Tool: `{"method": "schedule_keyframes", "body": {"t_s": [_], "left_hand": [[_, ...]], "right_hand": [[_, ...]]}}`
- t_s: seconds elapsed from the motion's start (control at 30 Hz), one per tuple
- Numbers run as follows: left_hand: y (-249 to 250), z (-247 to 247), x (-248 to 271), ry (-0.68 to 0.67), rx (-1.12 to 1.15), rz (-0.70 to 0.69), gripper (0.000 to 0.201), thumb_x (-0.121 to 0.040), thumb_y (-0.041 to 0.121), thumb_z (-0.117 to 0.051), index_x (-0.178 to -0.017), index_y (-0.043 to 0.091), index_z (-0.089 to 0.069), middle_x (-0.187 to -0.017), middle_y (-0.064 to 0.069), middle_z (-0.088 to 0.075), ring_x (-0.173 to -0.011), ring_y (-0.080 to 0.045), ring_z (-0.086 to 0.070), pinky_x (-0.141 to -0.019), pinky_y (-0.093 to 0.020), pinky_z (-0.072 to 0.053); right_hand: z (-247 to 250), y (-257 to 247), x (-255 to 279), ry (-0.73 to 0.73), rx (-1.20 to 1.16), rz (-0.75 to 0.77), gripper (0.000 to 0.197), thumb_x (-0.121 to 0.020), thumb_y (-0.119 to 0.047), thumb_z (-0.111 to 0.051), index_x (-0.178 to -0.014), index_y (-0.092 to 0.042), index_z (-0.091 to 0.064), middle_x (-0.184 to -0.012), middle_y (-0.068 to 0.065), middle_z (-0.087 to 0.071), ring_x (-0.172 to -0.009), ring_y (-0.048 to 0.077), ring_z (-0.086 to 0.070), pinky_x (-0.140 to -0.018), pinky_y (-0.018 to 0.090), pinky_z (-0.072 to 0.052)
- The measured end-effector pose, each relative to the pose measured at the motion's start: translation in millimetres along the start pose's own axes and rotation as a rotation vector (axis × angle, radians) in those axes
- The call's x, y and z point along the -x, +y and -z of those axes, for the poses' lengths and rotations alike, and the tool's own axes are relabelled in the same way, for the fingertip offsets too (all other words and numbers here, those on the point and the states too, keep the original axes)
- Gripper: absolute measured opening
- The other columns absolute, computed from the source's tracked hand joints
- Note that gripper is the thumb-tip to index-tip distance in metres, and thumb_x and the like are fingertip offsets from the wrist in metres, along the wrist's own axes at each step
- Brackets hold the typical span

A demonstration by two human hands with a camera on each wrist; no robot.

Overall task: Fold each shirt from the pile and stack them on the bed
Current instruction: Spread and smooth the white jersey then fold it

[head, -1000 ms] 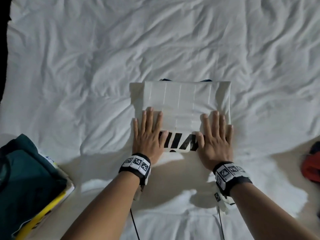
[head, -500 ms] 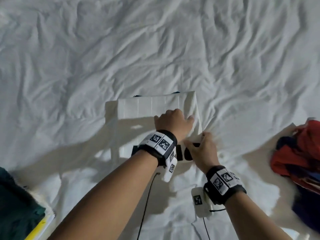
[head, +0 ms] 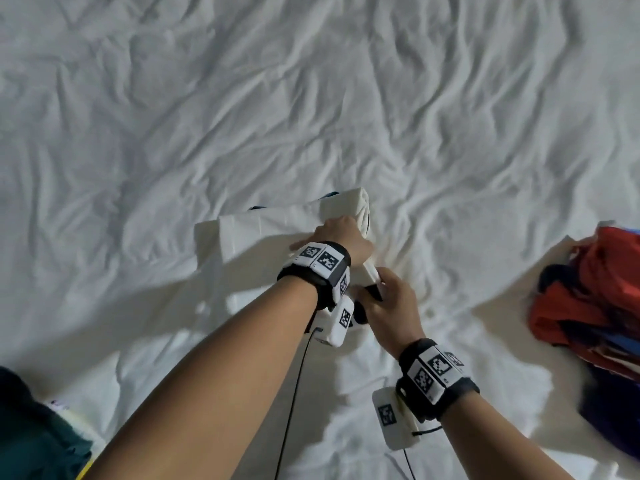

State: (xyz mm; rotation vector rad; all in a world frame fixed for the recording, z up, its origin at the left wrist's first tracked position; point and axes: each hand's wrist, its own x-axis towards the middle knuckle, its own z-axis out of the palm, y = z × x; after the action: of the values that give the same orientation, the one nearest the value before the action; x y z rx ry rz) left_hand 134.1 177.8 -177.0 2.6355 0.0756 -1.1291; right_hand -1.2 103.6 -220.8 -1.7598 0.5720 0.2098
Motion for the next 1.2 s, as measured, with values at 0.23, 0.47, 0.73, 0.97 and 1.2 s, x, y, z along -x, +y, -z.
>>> {"method": "schedule_keyframes", "body": {"t_s": [0.23, 0.47, 0.73, 0.97, 1.2], "left_hand": [[16, 42, 17, -0.027, 0.478, -0.158, 0.016, -0.084, 0.023, -0.067, -0.079, 0.01, -0.06, -0.08, -0.004, -0.064, -0.078, -0.025, -0.063, -0.063, -0.03, -0.043], [14, 97, 55, -0.034, 0.894, -0.345, 0.01, -0.086, 0.019, -0.073, -0.088, 0.01, -0.068, -0.073, -0.003, -0.069, -0.064, -0.015, -0.063, -0.061, -0.025, -0.047], [-118, 118, 74, -0.019, 1.185, -0.263, 0.029, -0.082, 0.02, -0.074, -0.101, -0.001, -0.073, -0.097, -0.026, -0.073, -0.086, -0.037, -0.069, -0.084, -0.045, -0.053], [-280, 61, 53, 0.048, 1.02, 0.196, 0.03, -0.092, 0.033, -0.067, -0.089, 0.003, -0.067, -0.061, 0.0, -0.064, -0.054, -0.017, -0.06, -0.058, -0.027, -0.047], [-290, 20, 41, 0.192, 1.1, 0.205, 0.061, -0.08, 0.066, -0.063, -0.106, 0.012, -0.075, -0.102, -0.003, -0.075, -0.1, -0.028, -0.069, -0.09, -0.038, -0.052]], "right_hand": [[21, -50, 12, 0.306, 0.044, 0.23, 0.019, -0.084, -0.005, -0.075, -0.092, -0.022, -0.071, -0.083, -0.004, -0.067, -0.072, 0.009, -0.064, -0.063, 0.028, -0.051], [32, -129, 32, 0.435, 0.379, 0.607, 0.036, -0.076, 0.001, -0.078, -0.11, -0.009, -0.074, -0.092, -0.001, -0.066, -0.072, 0.02, -0.062, -0.059, 0.033, -0.052], [-58, -163, 69, 0.19, 0.647, 0.768, 0.048, -0.07, -0.005, -0.074, -0.116, -0.015, -0.071, -0.101, 0.002, -0.059, -0.084, 0.028, -0.058, -0.055, 0.035, -0.05], [-136, -120, 76, -0.334, 0.775, 0.399, 0.07, -0.082, -0.044, -0.042, -0.148, -0.023, -0.044, -0.146, -0.003, -0.045, -0.131, 0.02, -0.045, -0.106, 0.04, -0.045], [-84, -53, -8, 0.2, 0.537, -0.203, 0.06, -0.095, -0.04, -0.058, -0.14, -0.003, -0.043, -0.142, 0.021, -0.042, -0.13, 0.04, -0.039, -0.108, 0.054, -0.037]]}}
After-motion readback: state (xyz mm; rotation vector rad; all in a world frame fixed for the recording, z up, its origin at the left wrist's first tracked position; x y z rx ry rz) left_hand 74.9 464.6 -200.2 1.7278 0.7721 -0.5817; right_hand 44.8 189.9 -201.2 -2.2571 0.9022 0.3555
